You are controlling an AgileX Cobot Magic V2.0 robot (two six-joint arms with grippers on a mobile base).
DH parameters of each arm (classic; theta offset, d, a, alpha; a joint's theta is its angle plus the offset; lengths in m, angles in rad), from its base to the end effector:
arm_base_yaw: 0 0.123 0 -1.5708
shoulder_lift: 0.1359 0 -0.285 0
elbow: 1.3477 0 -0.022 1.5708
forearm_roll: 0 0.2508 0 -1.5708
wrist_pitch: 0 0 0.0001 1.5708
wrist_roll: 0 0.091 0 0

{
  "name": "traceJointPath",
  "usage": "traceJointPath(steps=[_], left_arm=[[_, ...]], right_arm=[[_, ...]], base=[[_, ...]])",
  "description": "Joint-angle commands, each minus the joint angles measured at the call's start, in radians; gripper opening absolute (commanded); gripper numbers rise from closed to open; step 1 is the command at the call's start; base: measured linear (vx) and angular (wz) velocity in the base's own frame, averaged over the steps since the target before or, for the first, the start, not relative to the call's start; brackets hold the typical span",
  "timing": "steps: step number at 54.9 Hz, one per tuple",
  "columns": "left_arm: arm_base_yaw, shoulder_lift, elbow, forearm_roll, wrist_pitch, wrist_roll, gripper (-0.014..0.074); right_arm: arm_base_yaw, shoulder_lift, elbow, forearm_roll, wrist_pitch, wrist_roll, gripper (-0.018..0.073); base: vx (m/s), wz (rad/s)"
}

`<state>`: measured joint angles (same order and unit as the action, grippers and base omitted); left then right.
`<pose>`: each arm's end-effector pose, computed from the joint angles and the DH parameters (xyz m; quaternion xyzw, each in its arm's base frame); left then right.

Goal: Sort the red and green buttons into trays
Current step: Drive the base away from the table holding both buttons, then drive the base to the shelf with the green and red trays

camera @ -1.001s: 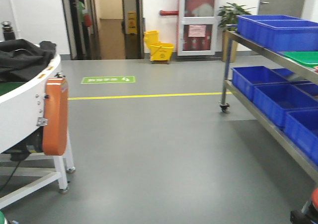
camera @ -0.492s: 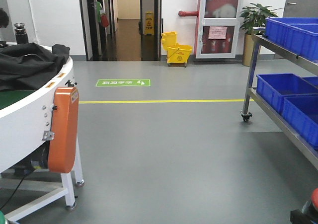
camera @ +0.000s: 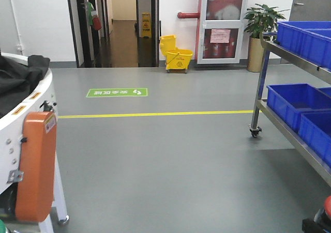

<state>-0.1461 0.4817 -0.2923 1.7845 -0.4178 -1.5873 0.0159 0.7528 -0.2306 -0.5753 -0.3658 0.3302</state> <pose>0.0950 -0.0504 0.2681 0.2629 0.7213 -0.1345 0.6265 0.1453 0.0200 0.2474 -0.1500 0.7336 0.0077 0.6628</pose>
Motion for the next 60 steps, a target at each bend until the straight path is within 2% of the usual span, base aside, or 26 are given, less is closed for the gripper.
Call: traceJointPath(steps=[1, 35, 60], left_arm=[[-0.001, 0.002, -0.031, -0.033, 0.017, -0.011, 0.0001], [-0.001, 0.002, -0.031, -0.033, 0.017, -0.011, 0.0001], [-0.001, 0.002, -0.031, -0.033, 0.017, -0.011, 0.0001]], right_arm=[[-0.006, -0.006, -0.031, 0.013, -0.077, -0.002, -0.0009], [-0.006, -0.006, -0.031, 0.013, -0.076, -0.002, -0.0009], [-0.006, -0.006, -0.031, 0.013, -0.076, -0.002, -0.0009]], base=[[0.52, -0.07], [0.56, -0.04], [0.56, -0.21]])
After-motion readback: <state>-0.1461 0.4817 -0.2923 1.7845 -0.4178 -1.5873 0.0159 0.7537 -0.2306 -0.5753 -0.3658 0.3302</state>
